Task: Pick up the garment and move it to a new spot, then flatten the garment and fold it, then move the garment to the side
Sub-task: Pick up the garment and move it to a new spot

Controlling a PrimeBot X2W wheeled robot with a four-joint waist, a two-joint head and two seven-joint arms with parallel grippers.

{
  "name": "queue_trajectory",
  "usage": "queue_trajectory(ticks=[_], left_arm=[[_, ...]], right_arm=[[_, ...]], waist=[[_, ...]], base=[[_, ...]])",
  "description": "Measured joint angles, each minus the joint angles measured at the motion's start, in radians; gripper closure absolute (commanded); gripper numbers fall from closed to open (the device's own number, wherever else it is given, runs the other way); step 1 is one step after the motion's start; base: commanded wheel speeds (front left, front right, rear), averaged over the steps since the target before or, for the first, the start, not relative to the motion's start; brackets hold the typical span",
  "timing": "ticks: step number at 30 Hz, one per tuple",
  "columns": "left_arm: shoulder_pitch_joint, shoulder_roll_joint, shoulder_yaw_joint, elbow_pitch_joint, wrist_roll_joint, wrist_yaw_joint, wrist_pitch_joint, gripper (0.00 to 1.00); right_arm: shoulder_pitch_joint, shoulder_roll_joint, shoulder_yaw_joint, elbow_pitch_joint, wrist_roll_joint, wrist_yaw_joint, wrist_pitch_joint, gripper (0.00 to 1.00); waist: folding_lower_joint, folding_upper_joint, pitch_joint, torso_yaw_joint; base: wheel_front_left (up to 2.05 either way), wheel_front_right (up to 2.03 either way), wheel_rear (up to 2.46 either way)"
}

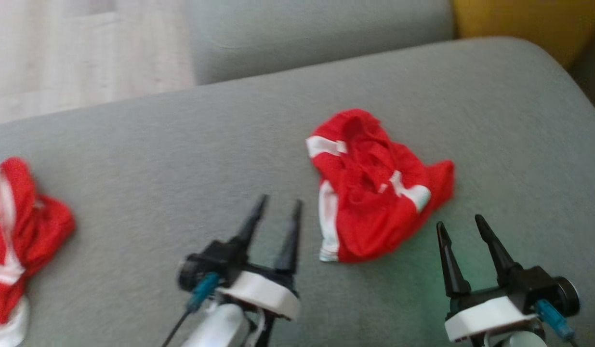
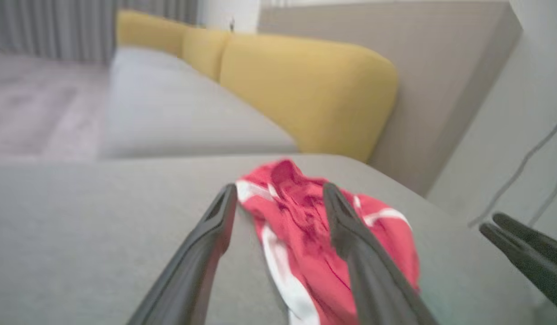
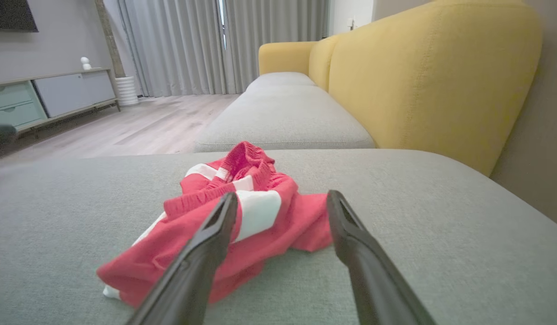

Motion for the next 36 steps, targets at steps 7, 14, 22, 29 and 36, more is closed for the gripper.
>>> queue_trajectory(ticks=[7, 14, 22, 29, 36], left_arm=[[0.187, 0.012, 0.276, -0.207, 0.204, 0.043, -0.002, 0.0], [0.397, 0.013, 0.457, -0.315, 0.319, 0.025, -0.002, 0.0], [0.5, 0.005, 0.511, -0.319, 0.367, -0.03, -0.002, 0.0], [0.499, 0.004, 0.506, -0.318, 0.395, -0.039, -0.002, 0.0], [0.491, 0.003, 0.486, -0.311, 0.396, -0.034, -0.002, 0.0]], right_arm=[[0.021, 0.001, -0.027, -0.032, 0.063, 0.0, 0.001, 0.0], [0.118, -0.013, -0.014, -0.085, 0.071, 0.0, 0.001, 0.0], [0.134, -0.019, -0.05, -0.094, 0.063, 0.0, 0.001, 0.0], [0.147, 0.001, -0.041, -0.094, 0.052, 0.0, 0.001, 0.0], [0.152, 0.002, -0.04, -0.092, 0.052, 0.0, 0.001, 0.0]], waist=[[0.0, 0.0, -0.059, 0.116], [-0.0002, 0.0, -0.106, 0.169], [0.0, 0.0, -0.102, 0.179], [0.0001, 0.0, -0.098, 0.179], [0.0001, 0.0, -0.101, 0.177]], base=[[0.0, 0.0, 0.0], [0.0, 0.0, 0.0], [0.0, 0.0, 0.0], [0.0, 0.0, 0.0], [0.0, 0.0, 0.0]])
